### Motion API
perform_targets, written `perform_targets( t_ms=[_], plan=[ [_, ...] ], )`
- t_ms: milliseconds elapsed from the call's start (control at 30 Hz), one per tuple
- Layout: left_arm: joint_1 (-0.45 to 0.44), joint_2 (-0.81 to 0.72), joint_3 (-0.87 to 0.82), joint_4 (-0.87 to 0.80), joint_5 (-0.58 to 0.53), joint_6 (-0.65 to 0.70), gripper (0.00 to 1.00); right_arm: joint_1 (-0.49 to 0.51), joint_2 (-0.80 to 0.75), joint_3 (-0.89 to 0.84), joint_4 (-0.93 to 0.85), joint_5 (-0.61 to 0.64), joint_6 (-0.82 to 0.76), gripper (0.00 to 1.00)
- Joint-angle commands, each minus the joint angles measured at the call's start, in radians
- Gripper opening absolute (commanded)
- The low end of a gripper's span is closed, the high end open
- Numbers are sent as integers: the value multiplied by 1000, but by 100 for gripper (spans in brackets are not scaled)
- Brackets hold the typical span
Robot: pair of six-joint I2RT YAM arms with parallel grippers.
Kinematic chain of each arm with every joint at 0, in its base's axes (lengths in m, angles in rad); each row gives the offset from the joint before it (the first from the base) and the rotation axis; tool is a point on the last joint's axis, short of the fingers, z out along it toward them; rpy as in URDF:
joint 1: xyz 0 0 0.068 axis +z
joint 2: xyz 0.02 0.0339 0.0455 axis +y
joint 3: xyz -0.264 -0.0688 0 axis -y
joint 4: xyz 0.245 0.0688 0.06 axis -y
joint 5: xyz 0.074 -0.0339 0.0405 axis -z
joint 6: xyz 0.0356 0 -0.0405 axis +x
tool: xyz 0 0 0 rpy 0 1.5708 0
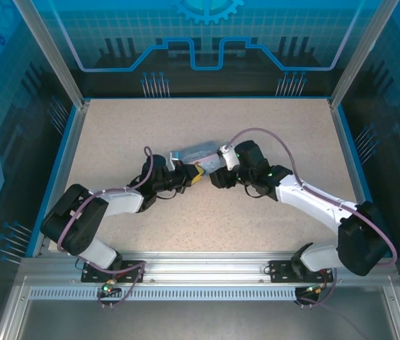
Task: Unlock the padlock with the key
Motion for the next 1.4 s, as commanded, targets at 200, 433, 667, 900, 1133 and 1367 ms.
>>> perform_targets(
  t_ms=[200, 433, 667, 900, 1133, 1367],
  plan=[
    [8, -22, 69, -111, 60, 62, 0, 66, 41, -25, 52, 91, -202, 55],
    [9, -9, 96, -138, 73, 69, 0, 100, 118, -12, 77, 106, -224, 56],
    [8, -6, 102, -145, 75, 75, 0, 103, 145, -11, 102, 123, -223, 56],
    [9, -1, 105, -144, 79, 77, 0, 98, 180, 6, 115, 142, -221, 53],
    [8, -3, 105, -152, 81, 81, 0, 76, 188, 16, 133, 118, -208, 47],
    [9, -1, 106, -155, 83, 83, 0, 68, 179, 38, 127, 92, -204, 45]
  ],
)
